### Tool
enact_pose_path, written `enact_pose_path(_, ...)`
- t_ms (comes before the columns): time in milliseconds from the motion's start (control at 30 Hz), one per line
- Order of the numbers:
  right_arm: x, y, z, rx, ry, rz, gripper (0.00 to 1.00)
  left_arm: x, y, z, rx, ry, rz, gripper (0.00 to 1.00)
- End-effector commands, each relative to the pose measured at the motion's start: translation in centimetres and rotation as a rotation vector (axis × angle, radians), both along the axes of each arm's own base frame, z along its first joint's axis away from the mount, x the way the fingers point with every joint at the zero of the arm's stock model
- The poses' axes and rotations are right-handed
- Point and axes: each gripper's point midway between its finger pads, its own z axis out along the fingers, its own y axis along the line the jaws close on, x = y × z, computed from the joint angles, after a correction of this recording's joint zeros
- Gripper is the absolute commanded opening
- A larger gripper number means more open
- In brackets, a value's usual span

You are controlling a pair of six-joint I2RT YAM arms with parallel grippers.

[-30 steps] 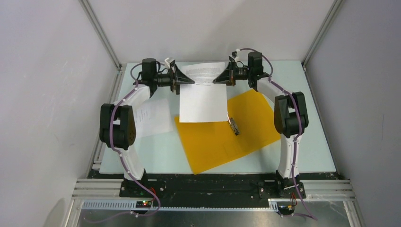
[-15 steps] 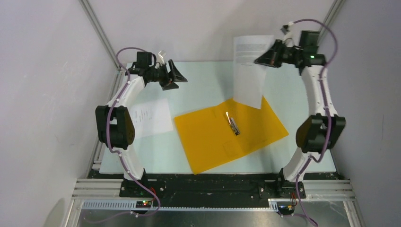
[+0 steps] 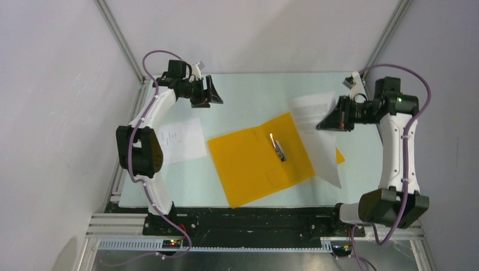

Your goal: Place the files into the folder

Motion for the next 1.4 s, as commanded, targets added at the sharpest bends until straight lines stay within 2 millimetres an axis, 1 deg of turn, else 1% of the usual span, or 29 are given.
enact_pose_path(0,-3.8,-0.4,-1.2,0.014,0.084,-0.017,0.0,-0.1,0.4,-0.3,0.046,-0.016,-0.018,0.78)
enact_pose_path(67,-2.9,-1.2,-2.0,-0.02,0.095,-0.028,0.0,-0.1,0.5,-0.3,0.05,-0.018,-0.018,0.78)
enact_pose_path(100,-2.1,-1.7,-2.9,-0.045,0.118,-0.037,0.0,-0.2,0.5,-0.4,0.052,-0.016,-0.017,0.78)
enact_pose_path(200,1.0,-4.5,-6.5,-0.249,0.126,-0.064,0.0,-0.2,0.6,-0.5,0.06,-0.017,-0.02,0.78)
enact_pose_path(233,2.1,-5.1,-8.1,-0.275,0.164,-0.058,0.0,-0.2,0.6,-0.4,0.061,-0.022,-0.02,0.78)
enact_pose_path(267,3.7,-6.2,-9.8,-0.349,0.18,-0.056,0.0,-0.2,0.8,-0.3,0.068,-0.027,-0.021,0.78)
enact_pose_path(300,4.6,-6.6,-10.5,-0.388,0.184,-0.046,0.0,-0.3,0.8,-0.1,0.073,-0.033,-0.024,0.78)
enact_pose_path(333,6.2,-7.5,-11.8,-0.439,0.196,-0.035,0.0,-0.3,1.1,0.0,0.09,-0.046,-0.029,0.78)
enact_pose_path(367,6.8,-7.6,-12.4,-0.47,0.198,-0.014,0.0,-0.5,1.3,0.1,0.109,-0.062,-0.042,0.78)
enact_pose_path(400,8.2,-8.6,-14.0,-0.534,0.217,0.006,0.0,-0.6,1.7,0.0,0.137,-0.061,-0.04,0.78)
enact_pose_path(433,8.7,-8.6,-14.7,-0.563,0.22,0.029,0.0,-0.7,2.1,0.0,0.17,-0.086,-0.06,0.78)
enact_pose_path(467,9.7,-9.1,-16.0,-0.595,0.235,0.061,0.0,-0.9,2.9,-0.4,0.214,-0.084,-0.055,0.78)
enact_pose_path(500,10.1,-9.0,-16.7,-0.608,0.239,0.082,0.0,-1.0,3.5,-0.4,0.247,-0.099,-0.064,0.78)
enact_pose_path(533,11.0,-9.4,-17.8,-0.631,0.243,0.099,0.0,-1.1,4.2,-0.3,0.282,-0.107,-0.053,0.78)
enact_pose_path(567,11.8,-9.6,-18.1,-0.66,0.219,0.11,0.0,-1.1,4.9,-0.5,0.314,-0.117,-0.056,0.78)
enact_pose_path(600,12.1,-9.7,-19.1,-0.669,0.23,0.125,0.0,-1.3,5.3,-0.3,0.331,-0.127,-0.059,0.78)
enact_pose_path(633,12.8,-9.7,-19.1,-0.683,0.205,0.139,0.0,-1.4,6.0,-0.5,0.362,-0.132,-0.059,0.78)
enact_pose_path(667,13.1,-9.7,-19.8,-0.683,0.211,0.152,0.0,-1.6,6.3,-0.2,0.376,-0.137,-0.056,0.78)
enact_pose_path(700,13.8,-9.5,-19.8,-0.684,0.19,0.156,0.0,-1.7,6.9,-0.4,0.402,-0.137,-0.054,0.78)
enact_pose_path(733,14.1,-9.4,-20.4,-0.678,0.198,0.164,0.0,-2.0,7.2,-0.5,0.415,-0.134,-0.055,0.78)
enact_pose_path(767,14.6,-9.0,-20.4,-0.664,0.181,0.172,0.0,-2.1,7.6,-0.7,0.439,-0.138,-0.057,0.78)
enact_pose_path(800,14.7,-8.6,-21.0,-0.648,0.192,0.191,0.0,-2.5,7.9,-0.9,0.452,-0.131,-0.062,0.78)
enact_pose_path(833,14.8,-7.8,-20.7,-0.611,0.184,0.218,0.0,-2.5,8.3,-1.1,0.476,-0.13,-0.061,0.79)
enact_pose_path(867,14.7,-7.2,-21.2,-0.582,0.197,0.242,0.0,-2.9,8.6,-1.4,0.489,-0.121,-0.064,0.78)
enact_pose_path(900,14.5,-6.3,-21.1,-0.524,0.198,0.274,0.0,-3.0,8.8,-1.6,0.508,-0.119,-0.068,0.79)
enact_pose_path(1033,14.3,-4.6,-21.5,-0.402,0.222,0.309,0.0,-3.8,9.5,-2.0,0.537,-0.104,-0.075,0.79)
enact_pose_path(1167,13.8,-3.3,-21.5,-0.312,0.236,0.359,0.0,-4.1,9.7,-2.0,0.551,-0.105,-0.079,0.79)
enact_pose_path(1200,13.7,-3.1,-21.2,-0.3,0.241,0.365,0.0,-4.1,9.8,-2.0,0.556,-0.105,-0.08,0.79)
enact_pose_path(1367,13.8,-2.4,-21.7,-0.257,0.279,0.364,0.0,-4.3,10.0,-2.2,0.566,-0.1,-0.081,0.79)
